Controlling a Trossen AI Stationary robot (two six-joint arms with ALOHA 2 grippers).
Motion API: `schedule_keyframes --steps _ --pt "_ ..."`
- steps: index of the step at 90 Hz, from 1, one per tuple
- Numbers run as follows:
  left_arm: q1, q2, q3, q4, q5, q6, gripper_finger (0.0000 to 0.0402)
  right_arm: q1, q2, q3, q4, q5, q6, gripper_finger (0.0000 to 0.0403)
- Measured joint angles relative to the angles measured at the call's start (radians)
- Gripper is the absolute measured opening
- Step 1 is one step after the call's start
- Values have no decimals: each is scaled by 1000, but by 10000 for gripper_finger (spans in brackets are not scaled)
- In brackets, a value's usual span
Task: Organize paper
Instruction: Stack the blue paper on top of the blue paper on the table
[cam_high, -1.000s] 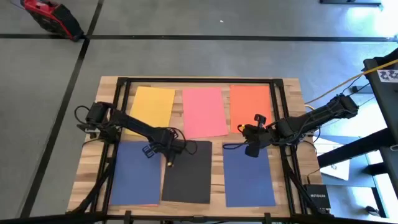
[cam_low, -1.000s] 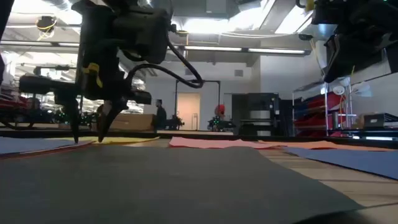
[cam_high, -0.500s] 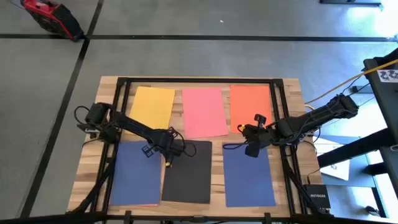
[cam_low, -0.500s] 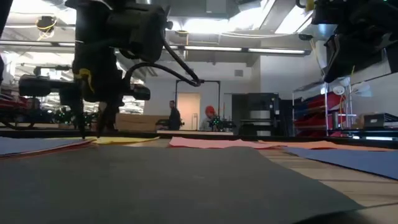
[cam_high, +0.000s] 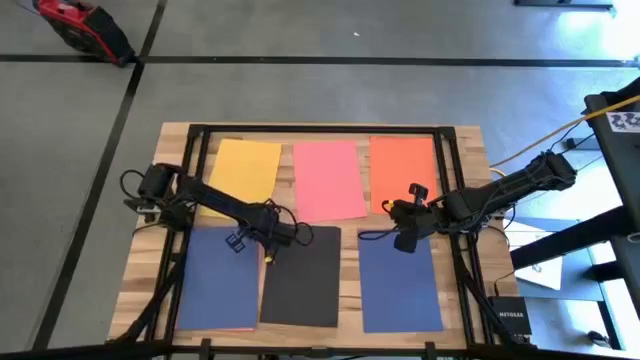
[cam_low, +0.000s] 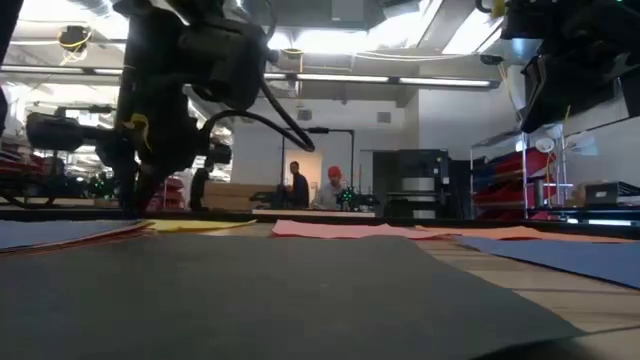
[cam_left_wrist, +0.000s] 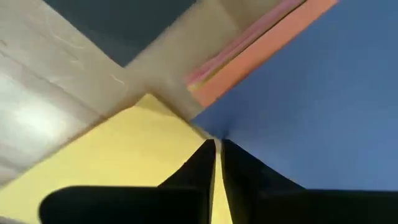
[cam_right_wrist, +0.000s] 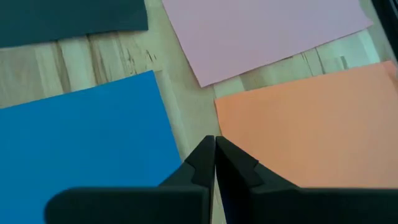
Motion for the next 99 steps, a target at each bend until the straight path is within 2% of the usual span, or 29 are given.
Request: schedule_keyframes --steps 9,20,31,51,74,99 --pt "21 0 10 -35 62 -84 44 0 0 0 0 0 0 1" --pt "45 -5 28 -58 86 -167 70 0 0 0 0 0 0 1" --pt "75 -9 32 -52 104 -178 92 0 0 0 0 0 0 1" --pt "141 -10 32 6 196 -210 126 0 0 0 1 0 0 1" --pt "173 -10 31 57 249 -210 142 0 0 0 0 0 0 1" --pt "174 -10 11 70 298 -221 137 0 0 0 0 0 0 1"
